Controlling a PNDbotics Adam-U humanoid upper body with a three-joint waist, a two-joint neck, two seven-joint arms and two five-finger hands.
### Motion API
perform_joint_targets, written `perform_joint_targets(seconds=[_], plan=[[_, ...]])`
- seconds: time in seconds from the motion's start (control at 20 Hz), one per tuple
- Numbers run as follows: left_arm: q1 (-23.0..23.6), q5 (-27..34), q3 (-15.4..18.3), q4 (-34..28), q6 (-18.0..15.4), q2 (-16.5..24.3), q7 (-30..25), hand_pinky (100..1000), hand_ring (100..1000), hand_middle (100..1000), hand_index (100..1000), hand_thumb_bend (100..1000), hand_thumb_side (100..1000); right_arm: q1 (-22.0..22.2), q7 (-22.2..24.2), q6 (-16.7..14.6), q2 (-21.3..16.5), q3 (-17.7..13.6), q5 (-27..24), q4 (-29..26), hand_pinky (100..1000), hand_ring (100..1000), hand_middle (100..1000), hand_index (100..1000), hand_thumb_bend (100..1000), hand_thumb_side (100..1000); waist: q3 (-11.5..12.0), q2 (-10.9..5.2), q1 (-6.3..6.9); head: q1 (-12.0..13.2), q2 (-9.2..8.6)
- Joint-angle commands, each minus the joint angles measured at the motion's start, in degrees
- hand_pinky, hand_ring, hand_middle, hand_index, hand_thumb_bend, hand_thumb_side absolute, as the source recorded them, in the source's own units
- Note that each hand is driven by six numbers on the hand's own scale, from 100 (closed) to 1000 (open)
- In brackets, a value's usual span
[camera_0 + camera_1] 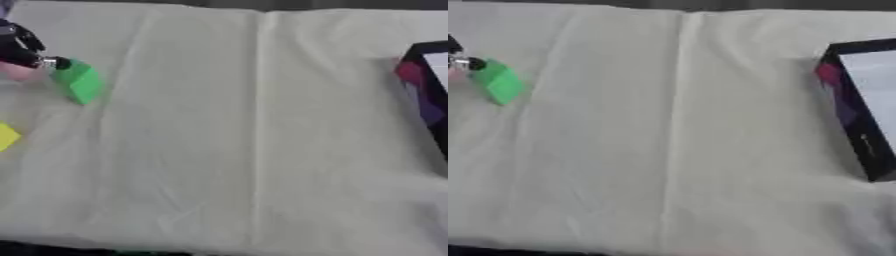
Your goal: Pick up the objects with one hand, pass them to the other hand, and then place them into the box on the other side of the table.
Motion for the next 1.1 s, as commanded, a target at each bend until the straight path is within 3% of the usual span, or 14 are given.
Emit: perform_joint_targets(seconds=[0.05,0.65,1.1], plan=[[-1.38,-1.13,0.64,0.14,-0.44,1.19,-1.01,1000,804,740,834,636,711,-0.13,-0.6,-0.32,-0.42,-0.15,0.39,-0.58,670,729,719,764,724,128,-0.16,-1.14,-0.3,0.12,-0.58],[-2.14,-5.03,0.76,2.64,-0.65,-0.18,-1.78,1000,813,746,839,675,699,-0.37,-0.9,-0.91,-0.44,-1.01,-0.24,-0.58,670,727,718,763,721,126,-0.45,-0.97,-0.33,0.94,-0.15],[-2.42,-4.82,1.07,4.07,-1.12,-0.63,-3.73,1000,824,761,849,675,750,-0.38,-0.9,-0.41,-0.07,-0.77,-0.15,-0.58,669,726,717,762,722,126,-0.54,-0.88,-0.31,1.13,-0.29]])
